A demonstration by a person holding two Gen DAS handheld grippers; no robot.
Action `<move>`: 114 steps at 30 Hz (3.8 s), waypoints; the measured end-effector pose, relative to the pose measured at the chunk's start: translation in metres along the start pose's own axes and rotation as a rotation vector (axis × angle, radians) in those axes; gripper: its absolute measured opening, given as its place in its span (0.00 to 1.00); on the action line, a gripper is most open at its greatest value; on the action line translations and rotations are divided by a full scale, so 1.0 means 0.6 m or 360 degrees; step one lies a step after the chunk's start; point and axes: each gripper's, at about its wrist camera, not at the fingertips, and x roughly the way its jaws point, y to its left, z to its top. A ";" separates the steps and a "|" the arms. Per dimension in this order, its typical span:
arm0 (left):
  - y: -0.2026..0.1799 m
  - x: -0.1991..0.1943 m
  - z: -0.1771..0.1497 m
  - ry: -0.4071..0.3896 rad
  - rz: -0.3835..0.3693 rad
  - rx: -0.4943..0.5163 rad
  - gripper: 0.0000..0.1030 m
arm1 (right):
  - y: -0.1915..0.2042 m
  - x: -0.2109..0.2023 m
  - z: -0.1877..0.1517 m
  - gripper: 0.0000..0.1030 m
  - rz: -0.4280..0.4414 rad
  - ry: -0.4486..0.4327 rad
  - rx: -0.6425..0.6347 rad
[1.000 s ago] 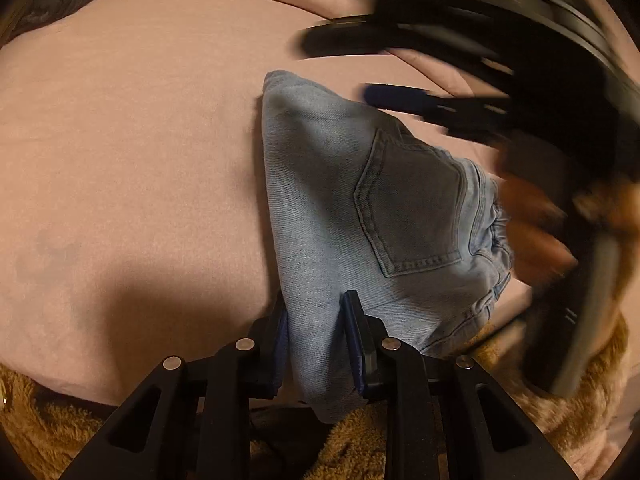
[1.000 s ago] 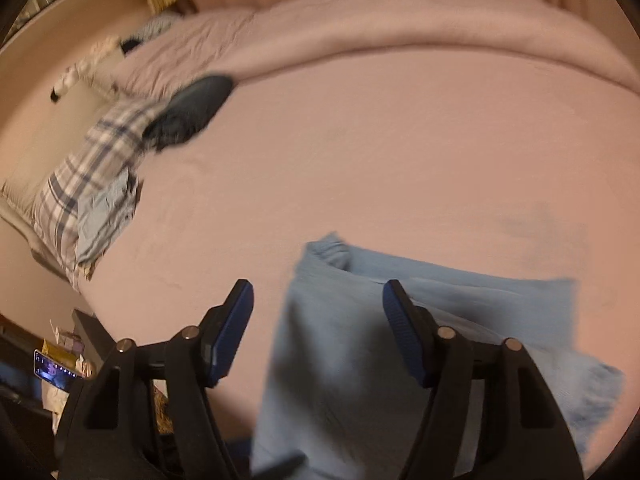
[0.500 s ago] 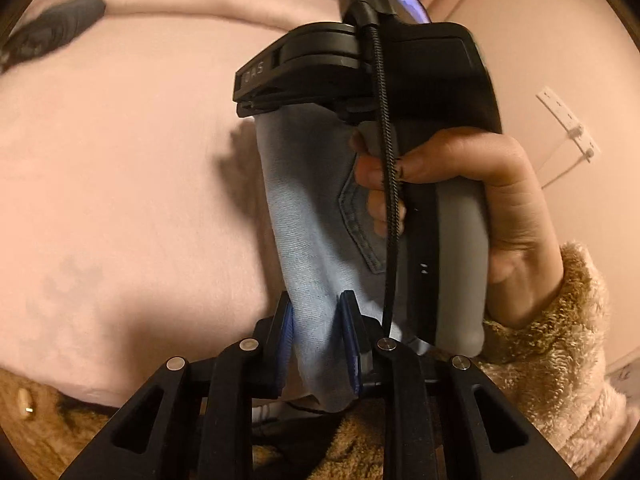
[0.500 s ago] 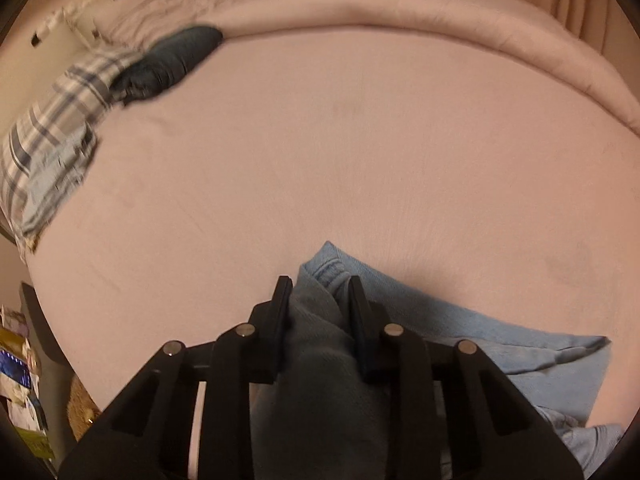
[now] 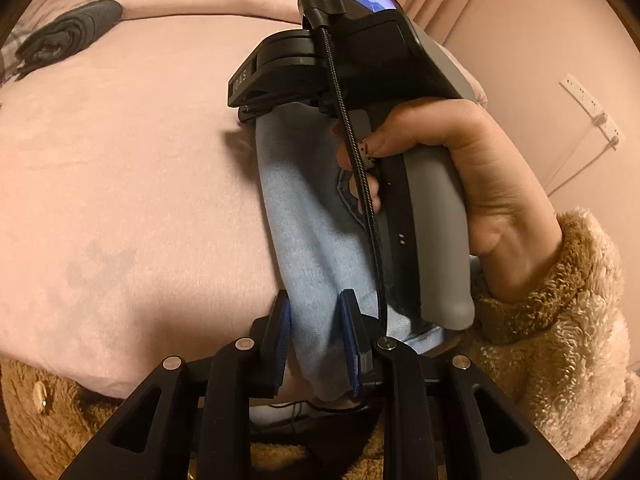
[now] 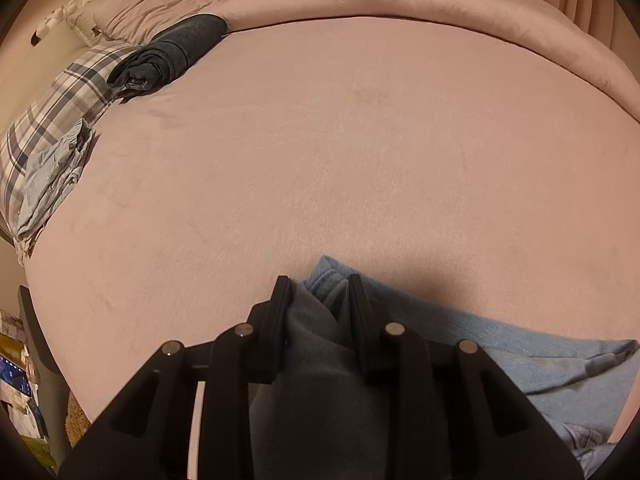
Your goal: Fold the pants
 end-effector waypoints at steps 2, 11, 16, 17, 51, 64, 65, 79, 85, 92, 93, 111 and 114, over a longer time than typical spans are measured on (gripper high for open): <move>-0.002 -0.001 -0.007 0.0008 -0.0009 -0.0011 0.22 | 0.008 0.003 0.004 0.28 0.0000 -0.0012 0.0004; -0.030 -0.027 -0.053 0.0007 0.0013 -0.0006 0.22 | 0.006 0.000 0.001 0.28 -0.0007 -0.0031 0.0011; -0.022 -0.048 -0.067 0.0022 0.0005 -0.0017 0.22 | 0.001 -0.002 -0.002 0.28 0.0002 -0.0052 0.0026; -0.023 -0.050 -0.075 0.0056 -0.0017 -0.0025 0.22 | -0.001 -0.002 -0.002 0.28 0.0012 -0.0057 0.0036; 0.003 -0.108 -0.002 -0.0061 -0.0085 -0.0177 0.77 | -0.181 -0.298 -0.170 0.91 0.0096 -0.0513 0.0447; 0.008 -0.009 0.026 0.0041 -0.0113 -0.0167 0.78 | -0.251 -0.291 -0.225 0.93 -0.0183 -0.0427 0.0575; 0.009 -0.005 0.024 0.0028 -0.0111 -0.0164 0.78 | -0.256 -0.288 -0.228 0.93 -0.0166 -0.0417 0.0583; -0.032 0.034 0.052 0.0064 -0.0202 0.0009 0.78 | -0.261 -0.233 -0.254 0.94 0.0035 -0.0239 0.0624; -0.030 0.041 0.063 0.0068 -0.0258 -0.0040 0.77 | -0.247 -0.210 -0.252 0.90 0.0202 -0.0232 0.0596; -0.048 0.043 0.069 0.0037 -0.0131 -0.0053 0.52 | -0.238 -0.197 -0.248 0.66 0.0262 -0.0271 0.0614; -0.059 0.045 0.071 0.0024 -0.0104 -0.0055 0.49 | -0.238 -0.199 -0.249 0.64 0.0272 -0.0275 0.0622; -0.080 -0.101 0.111 -0.0310 -0.0012 -0.0012 0.30 | -0.184 -0.293 -0.182 0.45 0.0195 -0.0525 0.0513; -0.081 -0.121 0.122 -0.0371 -0.0008 0.0010 0.30 | -0.171 -0.311 -0.162 0.46 0.0195 -0.0571 0.0470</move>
